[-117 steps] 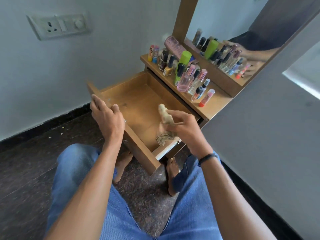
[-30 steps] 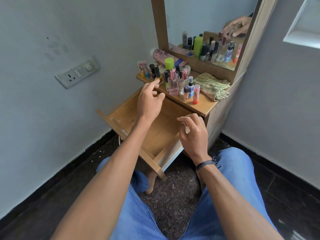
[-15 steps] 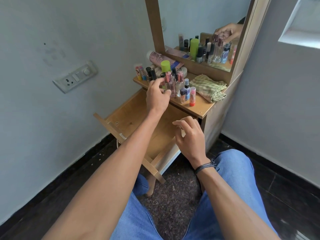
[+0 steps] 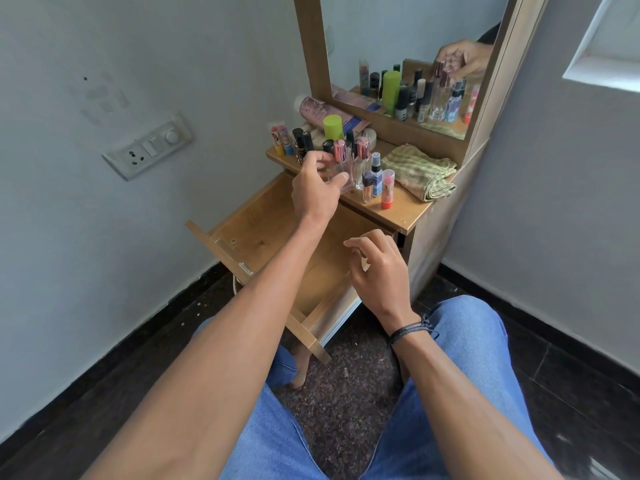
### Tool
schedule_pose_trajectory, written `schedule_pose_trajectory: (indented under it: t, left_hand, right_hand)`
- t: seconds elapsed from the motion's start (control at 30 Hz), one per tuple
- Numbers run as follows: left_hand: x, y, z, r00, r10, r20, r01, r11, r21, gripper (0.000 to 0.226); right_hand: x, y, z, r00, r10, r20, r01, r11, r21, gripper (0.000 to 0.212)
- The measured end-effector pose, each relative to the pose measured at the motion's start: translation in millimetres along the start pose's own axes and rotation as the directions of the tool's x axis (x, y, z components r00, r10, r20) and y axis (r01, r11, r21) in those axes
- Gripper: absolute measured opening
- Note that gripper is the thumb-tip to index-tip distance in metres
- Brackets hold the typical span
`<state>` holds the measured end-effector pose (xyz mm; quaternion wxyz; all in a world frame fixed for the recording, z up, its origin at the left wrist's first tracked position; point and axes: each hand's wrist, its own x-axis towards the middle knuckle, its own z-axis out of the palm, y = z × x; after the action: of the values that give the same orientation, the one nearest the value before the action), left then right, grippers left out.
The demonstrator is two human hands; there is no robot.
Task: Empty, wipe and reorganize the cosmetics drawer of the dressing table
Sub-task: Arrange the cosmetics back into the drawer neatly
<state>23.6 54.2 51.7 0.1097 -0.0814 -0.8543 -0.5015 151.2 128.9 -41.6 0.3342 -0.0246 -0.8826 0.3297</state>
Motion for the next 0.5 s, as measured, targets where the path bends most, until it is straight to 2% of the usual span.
schedule_pose_trajectory:
  t: [0.33, 0.5]
  left_hand:
    - [-1, 2, 6, 1.000, 0.011, 0.016, -0.011, 1.000, 0.006, 0.051]
    - [-10, -5, -7, 0.999, 0.016, -0.032, -0.016, 1.000, 0.003, 0.055]
  right_hand:
    - [1, -1, -3, 1.000, 0.013, 0.013, -0.013, 1.000, 0.003, 0.020]
    - [1, 2, -4, 1.000, 0.024, 0.001, -0.024, 0.999, 0.030, 0.019]
